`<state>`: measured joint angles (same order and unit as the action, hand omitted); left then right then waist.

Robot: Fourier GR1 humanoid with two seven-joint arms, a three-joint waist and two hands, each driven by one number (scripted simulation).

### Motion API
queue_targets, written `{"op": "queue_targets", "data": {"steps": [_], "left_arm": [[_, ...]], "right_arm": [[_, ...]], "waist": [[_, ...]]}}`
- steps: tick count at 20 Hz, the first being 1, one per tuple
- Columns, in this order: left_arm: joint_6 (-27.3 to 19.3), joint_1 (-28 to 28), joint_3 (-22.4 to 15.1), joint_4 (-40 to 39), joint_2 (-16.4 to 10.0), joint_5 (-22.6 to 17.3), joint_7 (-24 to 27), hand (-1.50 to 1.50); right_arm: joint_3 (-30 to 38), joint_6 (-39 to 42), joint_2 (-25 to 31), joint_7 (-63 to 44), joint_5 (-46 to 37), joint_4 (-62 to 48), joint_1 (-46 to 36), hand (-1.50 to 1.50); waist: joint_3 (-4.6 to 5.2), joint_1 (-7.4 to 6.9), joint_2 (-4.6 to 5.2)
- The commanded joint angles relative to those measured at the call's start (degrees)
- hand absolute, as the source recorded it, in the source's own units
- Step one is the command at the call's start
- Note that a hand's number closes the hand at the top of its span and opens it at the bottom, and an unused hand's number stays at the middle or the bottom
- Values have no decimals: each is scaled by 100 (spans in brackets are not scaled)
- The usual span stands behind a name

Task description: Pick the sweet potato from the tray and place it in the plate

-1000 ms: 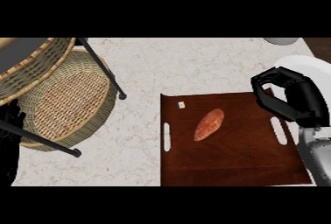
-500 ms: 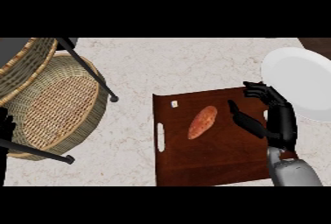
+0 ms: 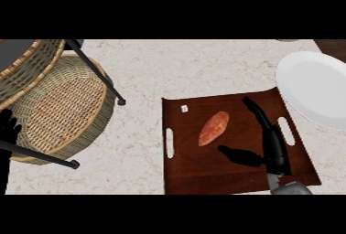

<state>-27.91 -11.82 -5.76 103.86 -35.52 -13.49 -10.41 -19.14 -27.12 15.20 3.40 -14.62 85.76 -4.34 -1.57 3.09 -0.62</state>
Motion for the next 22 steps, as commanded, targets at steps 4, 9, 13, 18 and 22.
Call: {"op": "queue_targets", "data": {"steps": [4, 9, 13, 18, 22], "left_arm": [[308, 281, -774, -375, 601, -157, -219, 0], [309, 295, -894, -315, 721, -50, -305, 0], [451, 256, -778, -418, 724, -62, -179, 0], [407, 618, -830, -602, 876, 60, -339, 0], [557, 453, -761, -594, 868, 48, -298, 0]], "right_arm": [[-319, 693, 810, -1582, -888, 96, -445, -150], [-639, 1739, 886, -2710, -807, 115, -876, -150], [-817, 2422, 873, -3487, -589, 278, -1015, -150], [-805, 2778, 714, -4062, -473, 164, -1395, -150], [-728, 2893, 764, -4097, -399, 196, -1379, -150]], "waist": [[208, 41, 104], [203, -20, 124], [194, -65, 98], [180, -28, 132], [171, -76, 106]]}}
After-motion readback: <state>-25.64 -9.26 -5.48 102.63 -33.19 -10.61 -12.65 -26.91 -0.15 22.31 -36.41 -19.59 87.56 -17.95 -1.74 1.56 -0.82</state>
